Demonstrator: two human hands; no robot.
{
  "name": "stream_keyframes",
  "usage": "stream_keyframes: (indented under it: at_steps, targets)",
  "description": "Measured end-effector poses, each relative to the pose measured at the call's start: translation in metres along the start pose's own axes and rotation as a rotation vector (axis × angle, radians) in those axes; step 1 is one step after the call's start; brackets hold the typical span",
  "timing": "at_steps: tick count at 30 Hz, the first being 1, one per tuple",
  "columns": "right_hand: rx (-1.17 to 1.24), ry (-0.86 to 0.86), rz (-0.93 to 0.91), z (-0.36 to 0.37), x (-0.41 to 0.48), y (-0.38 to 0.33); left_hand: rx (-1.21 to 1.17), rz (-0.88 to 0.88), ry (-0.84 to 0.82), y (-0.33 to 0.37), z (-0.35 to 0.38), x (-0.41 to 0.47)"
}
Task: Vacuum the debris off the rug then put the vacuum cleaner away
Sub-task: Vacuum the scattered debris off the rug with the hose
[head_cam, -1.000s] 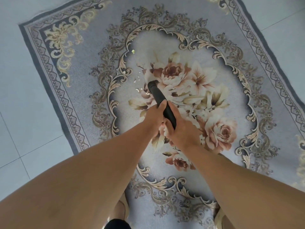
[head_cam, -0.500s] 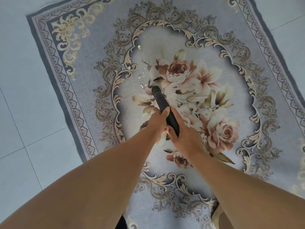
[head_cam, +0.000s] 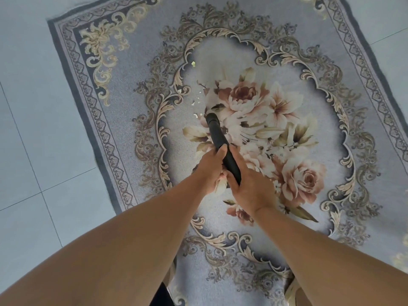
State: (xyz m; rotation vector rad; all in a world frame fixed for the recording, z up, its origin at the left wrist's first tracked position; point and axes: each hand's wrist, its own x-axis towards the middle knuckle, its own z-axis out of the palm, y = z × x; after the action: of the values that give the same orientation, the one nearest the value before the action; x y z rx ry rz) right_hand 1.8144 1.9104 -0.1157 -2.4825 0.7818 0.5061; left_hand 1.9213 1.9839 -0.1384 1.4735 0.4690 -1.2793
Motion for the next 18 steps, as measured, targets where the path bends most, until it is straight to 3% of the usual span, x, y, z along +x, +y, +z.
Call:
stream_keyframes:
  at_steps: [4, 18]
  targets:
    - [-0.087, -0.049, -0.058, 0.009, 0.005, -0.011, -0.072, -0.047, -0.007, -0.006, -0.018, -0.003]
    - [-0.054, -0.208, -0.157, 0.019, -0.030, -0.009, -0.154, -0.116, 0.007, -0.051, -0.034, -0.028]
